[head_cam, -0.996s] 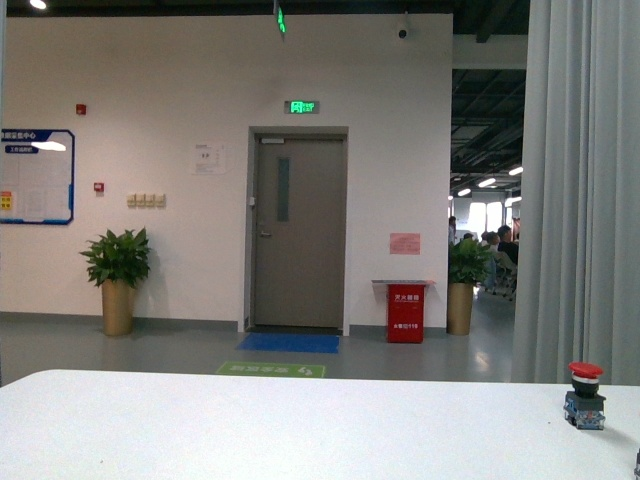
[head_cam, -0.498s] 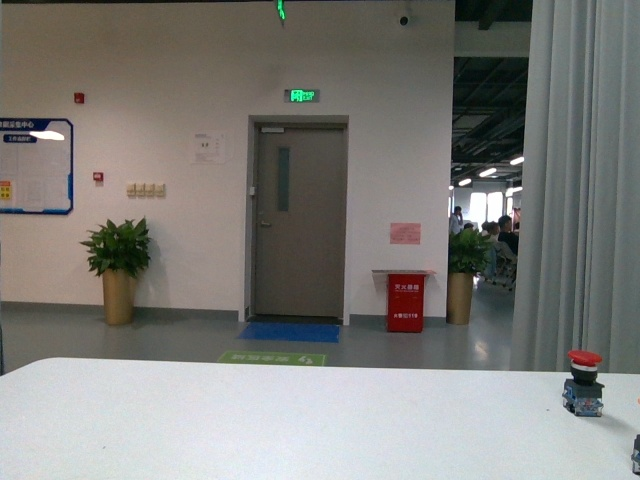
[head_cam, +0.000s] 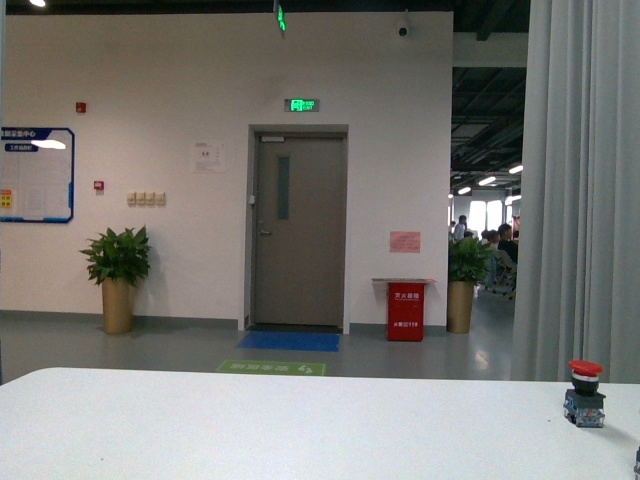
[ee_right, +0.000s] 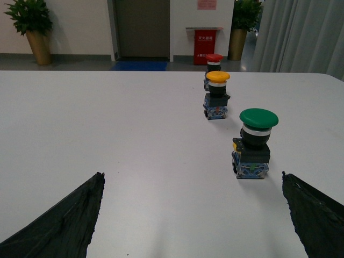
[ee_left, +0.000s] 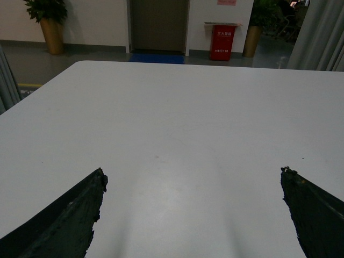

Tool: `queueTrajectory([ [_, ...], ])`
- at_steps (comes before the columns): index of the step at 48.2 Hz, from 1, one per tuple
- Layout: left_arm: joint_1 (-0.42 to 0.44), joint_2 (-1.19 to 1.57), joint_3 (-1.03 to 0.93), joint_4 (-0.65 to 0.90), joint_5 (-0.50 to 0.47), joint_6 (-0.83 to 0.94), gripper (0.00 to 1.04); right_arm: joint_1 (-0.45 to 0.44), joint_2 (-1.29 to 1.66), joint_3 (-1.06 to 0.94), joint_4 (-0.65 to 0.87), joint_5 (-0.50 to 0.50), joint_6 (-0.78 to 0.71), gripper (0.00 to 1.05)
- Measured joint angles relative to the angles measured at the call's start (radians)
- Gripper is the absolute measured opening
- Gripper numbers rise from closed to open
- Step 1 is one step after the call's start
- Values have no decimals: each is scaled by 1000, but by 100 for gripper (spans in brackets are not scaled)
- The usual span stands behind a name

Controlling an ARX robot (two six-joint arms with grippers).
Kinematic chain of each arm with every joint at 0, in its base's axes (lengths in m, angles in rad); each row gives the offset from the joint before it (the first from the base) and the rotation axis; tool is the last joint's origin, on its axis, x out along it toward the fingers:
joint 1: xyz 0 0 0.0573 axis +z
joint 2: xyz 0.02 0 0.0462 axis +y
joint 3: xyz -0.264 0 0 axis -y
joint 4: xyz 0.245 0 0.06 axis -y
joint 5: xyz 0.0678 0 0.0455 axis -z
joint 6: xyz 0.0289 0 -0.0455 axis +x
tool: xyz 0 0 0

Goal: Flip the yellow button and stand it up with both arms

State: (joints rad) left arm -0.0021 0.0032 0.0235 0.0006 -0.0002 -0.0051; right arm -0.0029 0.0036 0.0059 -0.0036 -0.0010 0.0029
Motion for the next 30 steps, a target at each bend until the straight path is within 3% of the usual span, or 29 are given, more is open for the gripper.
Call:
queueTrajectory([
  [30,0,0,0,0,0,0,98,0,0,0,0,0,0,97],
])
